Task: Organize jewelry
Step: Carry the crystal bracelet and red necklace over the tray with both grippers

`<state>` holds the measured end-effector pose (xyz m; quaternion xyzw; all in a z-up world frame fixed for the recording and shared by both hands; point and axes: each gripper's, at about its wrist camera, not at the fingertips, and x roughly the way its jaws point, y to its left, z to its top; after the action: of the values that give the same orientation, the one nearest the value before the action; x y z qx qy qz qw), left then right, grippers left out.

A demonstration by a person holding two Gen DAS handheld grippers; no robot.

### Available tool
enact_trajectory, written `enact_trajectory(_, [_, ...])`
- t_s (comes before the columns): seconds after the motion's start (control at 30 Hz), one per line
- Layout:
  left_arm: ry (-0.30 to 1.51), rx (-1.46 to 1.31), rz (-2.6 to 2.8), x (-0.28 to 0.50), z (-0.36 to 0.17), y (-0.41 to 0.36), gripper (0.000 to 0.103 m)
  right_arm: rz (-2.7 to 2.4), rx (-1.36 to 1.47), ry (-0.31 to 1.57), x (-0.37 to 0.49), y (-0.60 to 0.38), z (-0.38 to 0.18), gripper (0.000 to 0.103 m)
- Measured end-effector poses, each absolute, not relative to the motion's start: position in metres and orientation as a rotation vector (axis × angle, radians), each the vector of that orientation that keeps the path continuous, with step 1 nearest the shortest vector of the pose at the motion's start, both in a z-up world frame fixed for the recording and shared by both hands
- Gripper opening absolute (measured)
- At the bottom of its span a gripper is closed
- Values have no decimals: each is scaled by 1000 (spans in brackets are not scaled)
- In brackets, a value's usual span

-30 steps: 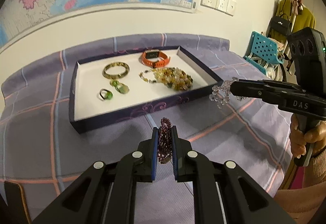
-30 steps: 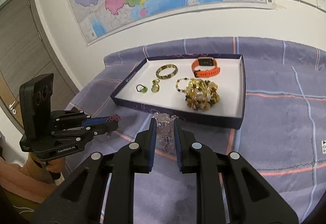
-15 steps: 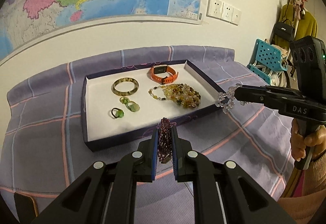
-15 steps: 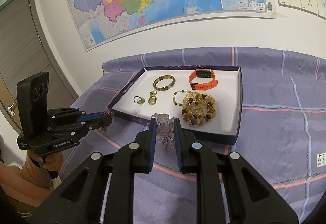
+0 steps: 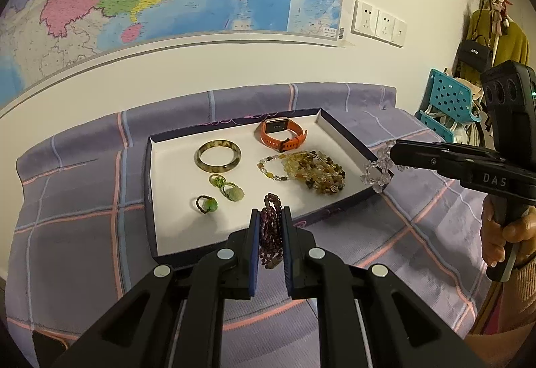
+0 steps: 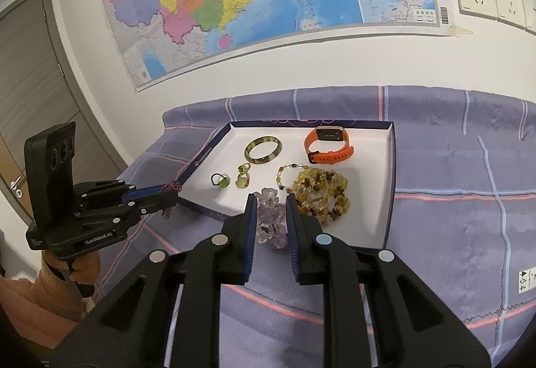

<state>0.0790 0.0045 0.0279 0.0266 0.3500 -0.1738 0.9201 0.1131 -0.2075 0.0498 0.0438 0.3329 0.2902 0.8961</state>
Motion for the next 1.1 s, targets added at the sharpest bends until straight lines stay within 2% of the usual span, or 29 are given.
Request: enact_trajectory(1.1, [745, 58, -306, 118, 21, 3, 11, 579, 108, 721, 149, -200, 43, 18])
